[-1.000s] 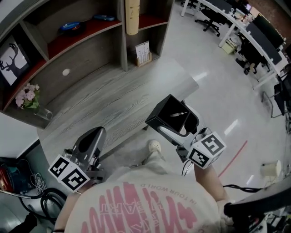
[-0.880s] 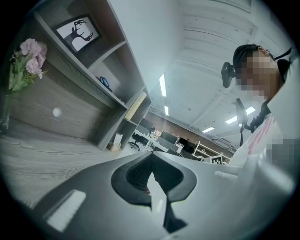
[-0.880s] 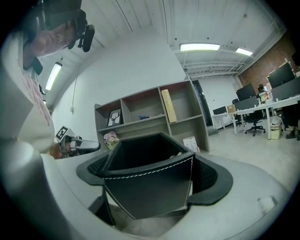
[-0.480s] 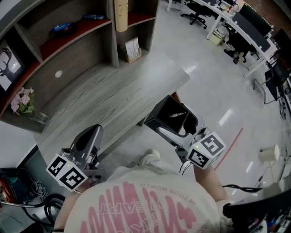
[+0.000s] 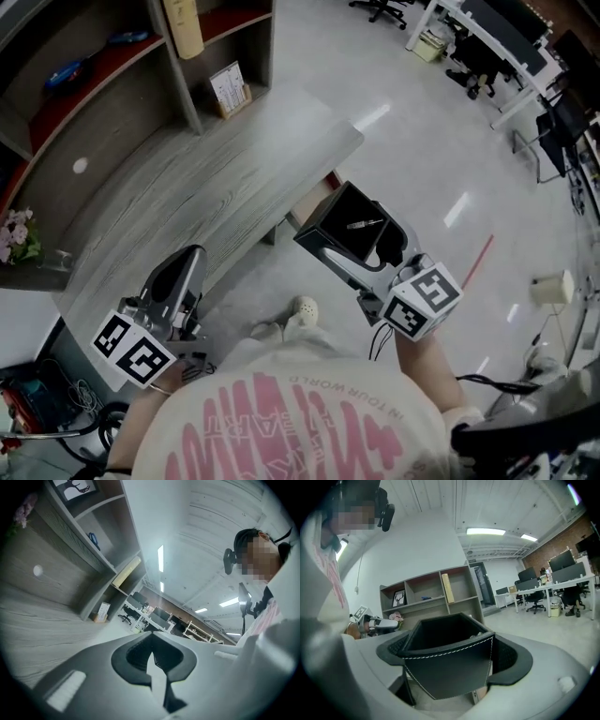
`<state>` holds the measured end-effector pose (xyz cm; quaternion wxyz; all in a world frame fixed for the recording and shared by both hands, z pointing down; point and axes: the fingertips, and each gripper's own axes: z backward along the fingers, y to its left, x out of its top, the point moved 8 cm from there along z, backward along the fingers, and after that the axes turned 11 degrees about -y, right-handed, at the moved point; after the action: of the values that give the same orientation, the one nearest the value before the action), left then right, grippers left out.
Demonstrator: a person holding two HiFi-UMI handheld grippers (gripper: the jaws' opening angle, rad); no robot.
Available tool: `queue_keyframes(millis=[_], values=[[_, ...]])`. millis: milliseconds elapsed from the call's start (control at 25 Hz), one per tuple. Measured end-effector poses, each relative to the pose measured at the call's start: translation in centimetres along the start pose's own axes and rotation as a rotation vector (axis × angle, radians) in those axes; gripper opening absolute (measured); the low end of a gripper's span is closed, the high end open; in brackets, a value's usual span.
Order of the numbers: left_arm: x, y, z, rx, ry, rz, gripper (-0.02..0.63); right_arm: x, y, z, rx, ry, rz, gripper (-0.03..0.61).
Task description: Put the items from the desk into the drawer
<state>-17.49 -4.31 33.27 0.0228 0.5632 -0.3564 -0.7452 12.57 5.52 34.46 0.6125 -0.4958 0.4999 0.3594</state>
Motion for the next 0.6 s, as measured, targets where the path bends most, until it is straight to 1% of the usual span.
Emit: queue_keyframes(millis=[120,200,280,400,600], values=[[-1.4,-0.7,-3.0,-0.031,-0.009,0.043,0.02,-0.5,-2.4,0.9,-0.027,0.011,-0.019,0.514],[-2.5,-1.3,-5.1,-0.059,0.011,0.038,0.02,-1.1,-4.0,1.3,-0.037,0.019,-0.034,0.514],[-3.5,-1.8,-7.0,-0.067,0.045,0.012,0.02,-1.8,-5.4,1.6,-0.041,0.031,-0.048,0.514],[-5.1,-1.8,-9.6,-0.037,0.096,-0.01,0.02,-3.2,-7.7,1.7,-0.049,0.05,-0.065,0.514],[-7.4,-1.0,-12.4,0.019,0.119,-0.014,0.02,-6.7,-11.1,0.2,-0.017,0.095,-0.111,0.514]])
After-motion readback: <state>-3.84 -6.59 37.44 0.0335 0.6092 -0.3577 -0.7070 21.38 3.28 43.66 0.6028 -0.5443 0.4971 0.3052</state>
